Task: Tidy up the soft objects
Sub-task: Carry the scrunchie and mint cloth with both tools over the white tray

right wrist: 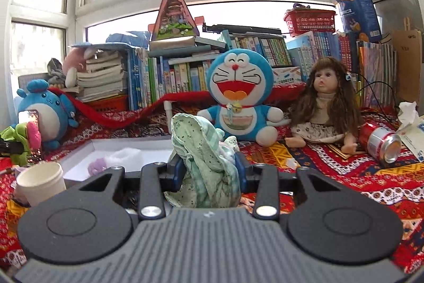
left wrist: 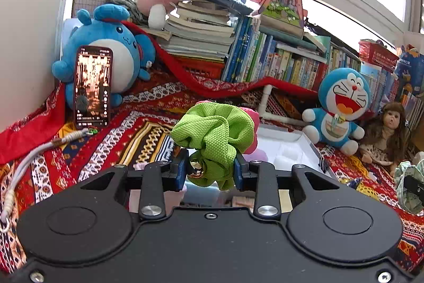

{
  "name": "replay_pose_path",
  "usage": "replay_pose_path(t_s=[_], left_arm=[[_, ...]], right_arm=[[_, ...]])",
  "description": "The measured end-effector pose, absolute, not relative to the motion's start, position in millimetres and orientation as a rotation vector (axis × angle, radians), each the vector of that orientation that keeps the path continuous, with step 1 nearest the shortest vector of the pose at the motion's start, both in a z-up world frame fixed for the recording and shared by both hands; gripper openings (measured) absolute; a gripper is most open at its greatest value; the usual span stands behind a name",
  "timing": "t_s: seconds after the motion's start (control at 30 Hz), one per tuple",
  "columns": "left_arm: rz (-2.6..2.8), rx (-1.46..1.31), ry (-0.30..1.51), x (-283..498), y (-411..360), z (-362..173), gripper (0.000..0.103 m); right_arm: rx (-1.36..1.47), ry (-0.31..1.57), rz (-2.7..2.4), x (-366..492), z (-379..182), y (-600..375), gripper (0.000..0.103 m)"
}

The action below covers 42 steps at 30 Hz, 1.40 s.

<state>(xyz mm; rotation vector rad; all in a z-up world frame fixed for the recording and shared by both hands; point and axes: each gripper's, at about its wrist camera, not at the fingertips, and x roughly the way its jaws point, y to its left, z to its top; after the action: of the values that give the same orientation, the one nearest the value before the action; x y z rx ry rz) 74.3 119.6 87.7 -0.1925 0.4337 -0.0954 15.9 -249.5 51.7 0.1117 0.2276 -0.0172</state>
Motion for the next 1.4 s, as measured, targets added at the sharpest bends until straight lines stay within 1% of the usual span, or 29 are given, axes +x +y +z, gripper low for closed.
replay_pose_path(t_s=[0.5, 1.0, 1.4], left_arm=[[-0.114, -0.199, 0.494, 110.7, 114.5, 93.2, 0.032], [-0.138, -0.202, 0.633, 173.5, 101.0, 89.5, 0.032], [-0.14, -0.208, 0.739, 217.0, 87.2, 77.9, 0.032]], right_arm=[[0.157, 0.246, 0.092, 60.7, 65.3, -220.9, 0.045], [0.209, 0.382, 0.152, 124.0, 69.7, -209.6, 0.045], [0.176, 0.466, 0.163, 158.9, 68.2, -200.0, 0.045]])
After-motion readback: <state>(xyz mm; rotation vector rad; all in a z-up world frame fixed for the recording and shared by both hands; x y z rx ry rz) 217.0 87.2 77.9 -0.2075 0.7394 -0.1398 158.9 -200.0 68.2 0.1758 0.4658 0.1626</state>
